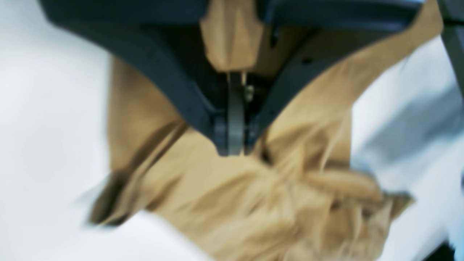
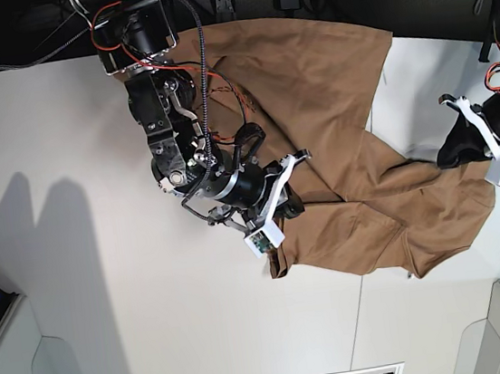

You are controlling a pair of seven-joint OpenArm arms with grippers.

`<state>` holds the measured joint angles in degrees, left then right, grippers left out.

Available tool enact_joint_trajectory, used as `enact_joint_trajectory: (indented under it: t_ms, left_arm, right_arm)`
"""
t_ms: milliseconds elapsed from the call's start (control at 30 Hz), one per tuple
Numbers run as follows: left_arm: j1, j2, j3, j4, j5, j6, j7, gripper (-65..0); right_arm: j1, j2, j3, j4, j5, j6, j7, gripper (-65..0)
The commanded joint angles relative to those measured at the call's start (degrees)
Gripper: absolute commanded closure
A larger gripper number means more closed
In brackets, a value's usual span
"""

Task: Layout the t-shirt on the table in an organized manner, then fold the t-shirt properly
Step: 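Grasp the shirt body with the left gripper and spread it out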

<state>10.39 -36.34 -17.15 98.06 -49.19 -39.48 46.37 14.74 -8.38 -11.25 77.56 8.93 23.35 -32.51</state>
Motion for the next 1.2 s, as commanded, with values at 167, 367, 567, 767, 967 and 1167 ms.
enact_joint_trajectory:
  t_ms: [167,367,567,767,967,1167]
  left_arm:
    - [-3.7,-0.9,5.2,0.4,2.0,0.4,-3.0,-8.8]
    - [-6.5,-0.5,15.3,0.4,26.5,1.0,-16.9,-27.1]
    - [-12.7,-0.8,28.4,-6.1,40.5,10.1,-20.9,-27.1]
    - [-20.0,-0.8,31.4,-12.9,42.4,13.6,-21.3,-27.1]
    - [-22.4,-0.8,31.4,-15.8,40.0,5.7,-21.3,-27.1]
    - [-22.4,-0.8,31.4,-18.9,38.7,2.3,-21.8,-27.1]
  right_arm:
    - [1.4,-0.3,-0.7,-5.0,-2.5,-0.1,1.9,0.0]
    - [0.7,-0.2,-0.7,-8.2,-2.7,0.0,2.1,0.0]
    - [0.6,-0.2,-0.7,-8.8,-2.7,0.0,2.1,0.0]
    - [0.6,-0.2,-0.7,-8.8,-2.7,0.0,-0.6,0.0]
    - [0.6,-0.2,-0.7,-8.8,-2.4,0.0,-0.9,0.0]
    - [0.6,-0.2,-0.7,-8.8,-2.5,0.0,-0.7,0.0]
